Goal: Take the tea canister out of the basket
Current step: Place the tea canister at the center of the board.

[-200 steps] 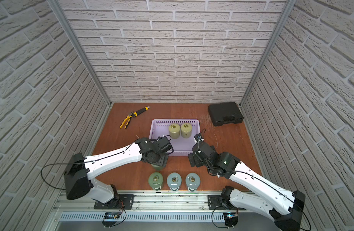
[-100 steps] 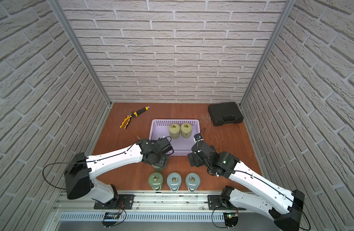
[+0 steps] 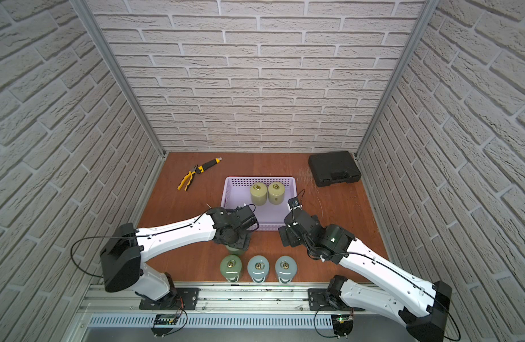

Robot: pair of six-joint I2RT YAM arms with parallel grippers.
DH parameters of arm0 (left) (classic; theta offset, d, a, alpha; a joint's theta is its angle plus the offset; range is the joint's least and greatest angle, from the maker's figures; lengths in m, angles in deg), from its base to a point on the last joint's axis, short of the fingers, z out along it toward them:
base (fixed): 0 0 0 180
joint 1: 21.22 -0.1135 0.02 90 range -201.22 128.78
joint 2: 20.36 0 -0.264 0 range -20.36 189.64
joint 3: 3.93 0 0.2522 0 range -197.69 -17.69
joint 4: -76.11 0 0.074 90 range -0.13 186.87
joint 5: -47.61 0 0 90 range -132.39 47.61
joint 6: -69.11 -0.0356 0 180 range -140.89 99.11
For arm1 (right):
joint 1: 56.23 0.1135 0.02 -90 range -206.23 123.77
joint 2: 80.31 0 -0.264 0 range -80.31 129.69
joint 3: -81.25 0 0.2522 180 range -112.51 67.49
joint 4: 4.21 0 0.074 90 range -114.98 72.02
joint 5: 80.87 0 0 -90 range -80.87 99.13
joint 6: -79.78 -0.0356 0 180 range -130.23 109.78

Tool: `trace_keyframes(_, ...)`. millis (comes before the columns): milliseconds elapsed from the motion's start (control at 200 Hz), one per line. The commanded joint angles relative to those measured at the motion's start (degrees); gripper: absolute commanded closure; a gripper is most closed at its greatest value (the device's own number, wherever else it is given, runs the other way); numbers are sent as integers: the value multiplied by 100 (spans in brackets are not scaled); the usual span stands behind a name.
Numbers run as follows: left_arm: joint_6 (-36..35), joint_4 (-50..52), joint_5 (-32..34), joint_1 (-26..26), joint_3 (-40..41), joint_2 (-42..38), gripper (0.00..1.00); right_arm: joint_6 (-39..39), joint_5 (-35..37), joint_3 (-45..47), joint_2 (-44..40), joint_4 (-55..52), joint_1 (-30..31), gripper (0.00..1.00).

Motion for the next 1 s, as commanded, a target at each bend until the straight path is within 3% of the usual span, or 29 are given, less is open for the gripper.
trace_keyframes(0,-33,-104,-21,-54,37,20,53,-90,140,-180,12,4,-26,0)
trace_keyframes(130,-39,-108,-59,-63,46,65,49,-82,169,-185,21,17,-26,0)
trace_keyframes(275,-41,-86,-75,-96,47,98,38,-59,156,-203,47,54,-24,0)
trace_keyframes(515,-25,10,-69,-128,7,53,2,65,157,-272,171,163,-25,0)
trace_keyframes(745,-42,171,-68,-229,-122,-150,2,337,94,-480,417,286,-55,0)
trace_keyframes(995,-58,198,-148,-308,-251,-535,2,686,-578,-729,843,579,-386,1)
